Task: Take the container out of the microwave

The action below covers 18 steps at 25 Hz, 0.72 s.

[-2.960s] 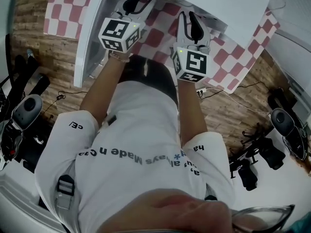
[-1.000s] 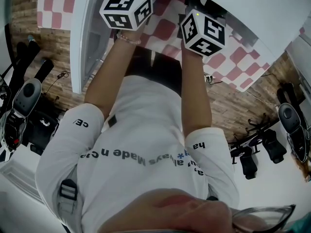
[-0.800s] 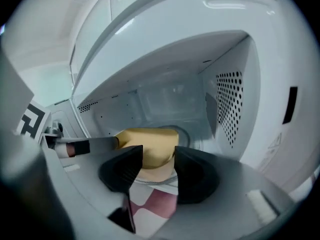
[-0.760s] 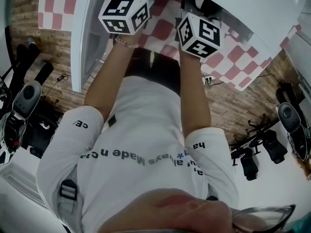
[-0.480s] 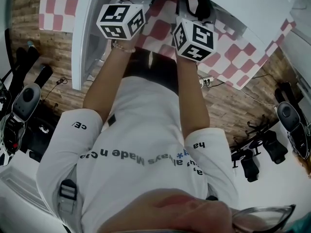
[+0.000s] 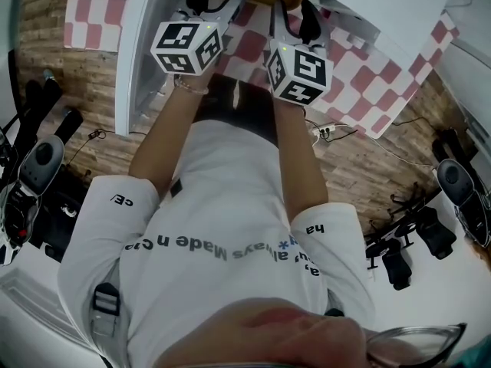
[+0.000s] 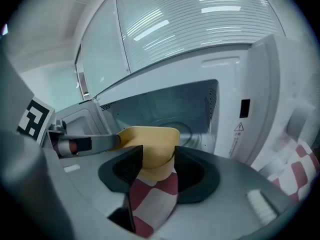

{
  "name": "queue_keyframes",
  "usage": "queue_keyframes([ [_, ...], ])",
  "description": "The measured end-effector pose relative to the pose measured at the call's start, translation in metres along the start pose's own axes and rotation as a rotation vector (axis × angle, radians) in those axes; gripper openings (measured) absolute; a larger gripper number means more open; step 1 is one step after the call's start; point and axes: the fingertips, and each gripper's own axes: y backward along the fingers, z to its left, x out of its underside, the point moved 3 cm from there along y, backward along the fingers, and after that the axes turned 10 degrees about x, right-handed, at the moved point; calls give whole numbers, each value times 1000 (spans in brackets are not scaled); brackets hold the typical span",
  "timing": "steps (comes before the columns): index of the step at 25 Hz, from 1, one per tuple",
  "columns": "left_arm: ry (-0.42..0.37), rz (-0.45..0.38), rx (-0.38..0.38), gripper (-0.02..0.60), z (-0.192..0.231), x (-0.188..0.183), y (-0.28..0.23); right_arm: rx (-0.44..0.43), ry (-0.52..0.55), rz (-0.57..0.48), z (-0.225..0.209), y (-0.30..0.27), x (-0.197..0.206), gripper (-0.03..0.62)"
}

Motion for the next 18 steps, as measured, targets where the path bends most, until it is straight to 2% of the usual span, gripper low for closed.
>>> queue_keyframes([
  [18, -3, 85, 58, 261, -38, 38, 33, 17, 14, 59, -7, 57, 38, 189],
])
